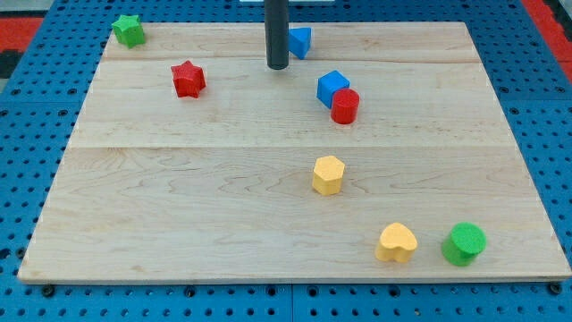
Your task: Slide the blue cube towards the top right
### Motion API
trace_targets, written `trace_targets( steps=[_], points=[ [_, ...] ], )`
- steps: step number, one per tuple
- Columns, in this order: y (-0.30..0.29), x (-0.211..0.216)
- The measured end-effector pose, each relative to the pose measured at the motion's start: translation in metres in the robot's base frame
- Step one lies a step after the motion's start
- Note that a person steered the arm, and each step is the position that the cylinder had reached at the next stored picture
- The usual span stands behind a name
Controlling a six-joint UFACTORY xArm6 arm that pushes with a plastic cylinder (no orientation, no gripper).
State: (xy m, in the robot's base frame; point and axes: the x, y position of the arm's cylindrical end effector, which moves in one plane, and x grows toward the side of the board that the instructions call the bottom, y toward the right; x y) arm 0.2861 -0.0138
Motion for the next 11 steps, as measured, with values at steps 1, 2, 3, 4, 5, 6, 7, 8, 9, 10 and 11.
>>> trace_targets(
  steps=[1,2,3,4,5,6,7,8,9,10,11],
  points=[
    [0.001,0.000],
    [0.005,0.000],
    [0.011,0.000],
    [0.014,0.003],
    [0.014,0.020],
    [0.014,0.041],
    [0.049,0.062],
    [0.095,0.061],
    [0.135,0.052],
    [0.187,0.042],
    [0.221,0.029]
  ],
)
